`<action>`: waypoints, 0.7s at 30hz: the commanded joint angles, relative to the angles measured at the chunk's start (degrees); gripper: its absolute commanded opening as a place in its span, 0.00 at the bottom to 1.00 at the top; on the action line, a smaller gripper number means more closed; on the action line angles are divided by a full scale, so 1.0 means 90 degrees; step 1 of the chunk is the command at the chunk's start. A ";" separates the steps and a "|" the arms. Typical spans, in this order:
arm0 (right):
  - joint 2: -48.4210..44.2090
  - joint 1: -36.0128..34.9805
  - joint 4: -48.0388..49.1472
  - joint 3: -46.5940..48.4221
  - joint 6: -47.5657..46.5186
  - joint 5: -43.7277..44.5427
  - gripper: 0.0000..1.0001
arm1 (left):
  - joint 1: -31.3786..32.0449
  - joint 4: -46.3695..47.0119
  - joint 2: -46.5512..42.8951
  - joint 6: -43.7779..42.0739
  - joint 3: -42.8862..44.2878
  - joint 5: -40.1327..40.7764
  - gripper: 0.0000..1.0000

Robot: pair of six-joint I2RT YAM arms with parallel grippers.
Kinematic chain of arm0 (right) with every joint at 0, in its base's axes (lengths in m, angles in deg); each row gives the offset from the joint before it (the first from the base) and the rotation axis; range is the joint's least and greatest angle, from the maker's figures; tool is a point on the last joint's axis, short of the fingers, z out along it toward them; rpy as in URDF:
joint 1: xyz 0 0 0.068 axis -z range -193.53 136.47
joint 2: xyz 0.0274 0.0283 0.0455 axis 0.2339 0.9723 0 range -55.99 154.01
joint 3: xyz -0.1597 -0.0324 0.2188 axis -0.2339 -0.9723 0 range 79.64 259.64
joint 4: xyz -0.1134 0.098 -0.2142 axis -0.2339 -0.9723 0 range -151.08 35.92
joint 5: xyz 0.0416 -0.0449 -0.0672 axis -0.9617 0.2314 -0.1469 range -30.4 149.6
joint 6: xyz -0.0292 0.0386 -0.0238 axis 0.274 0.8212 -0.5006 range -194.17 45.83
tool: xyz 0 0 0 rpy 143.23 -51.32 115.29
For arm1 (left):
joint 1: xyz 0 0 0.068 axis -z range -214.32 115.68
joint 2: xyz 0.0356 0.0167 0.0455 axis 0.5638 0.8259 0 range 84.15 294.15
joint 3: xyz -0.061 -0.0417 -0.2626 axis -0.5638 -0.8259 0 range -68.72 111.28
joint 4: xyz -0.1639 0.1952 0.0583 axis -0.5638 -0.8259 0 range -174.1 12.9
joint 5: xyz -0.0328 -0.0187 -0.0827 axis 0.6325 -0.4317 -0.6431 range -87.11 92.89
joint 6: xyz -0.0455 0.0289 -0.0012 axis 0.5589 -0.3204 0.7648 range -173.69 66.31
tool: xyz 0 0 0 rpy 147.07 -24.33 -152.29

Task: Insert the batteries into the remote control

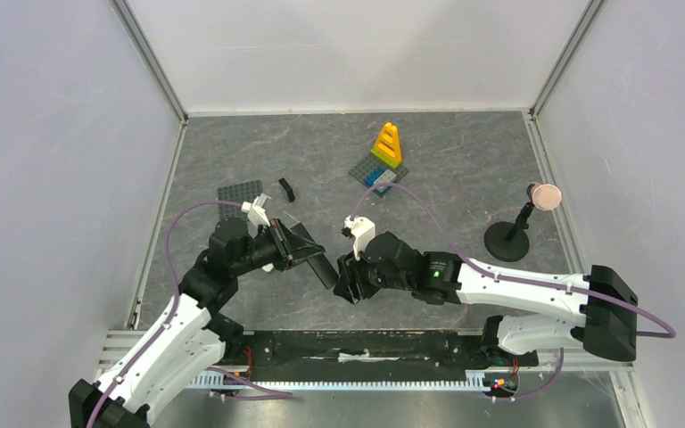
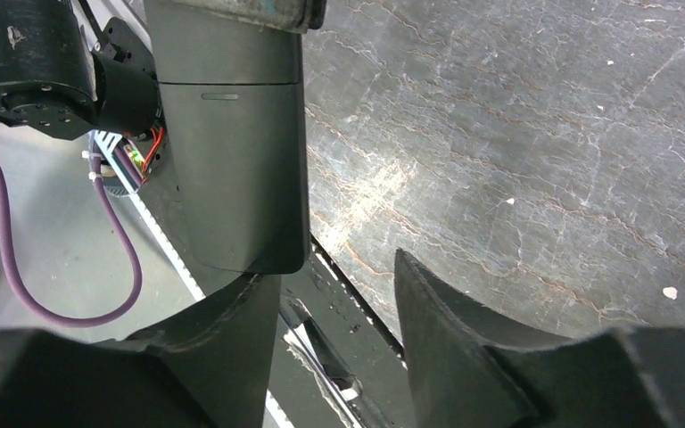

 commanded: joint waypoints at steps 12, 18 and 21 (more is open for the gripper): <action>-0.1515 0.0321 0.0460 -0.0433 -0.0946 -0.2002 0.76 | 0.0138 -0.0277 -0.0207 -0.1520 0.0910 -0.0822 0.02; -0.1482 0.0332 0.1706 -0.0452 -0.0325 -0.1834 0.80 | 0.0135 0.0463 -0.0592 -0.1798 0.0925 -0.1937 0.02; -0.1161 0.0332 0.2106 -0.0373 -0.0144 -0.1926 0.79 | 0.0142 0.0593 -0.0733 -0.1897 0.0985 -0.2323 0.02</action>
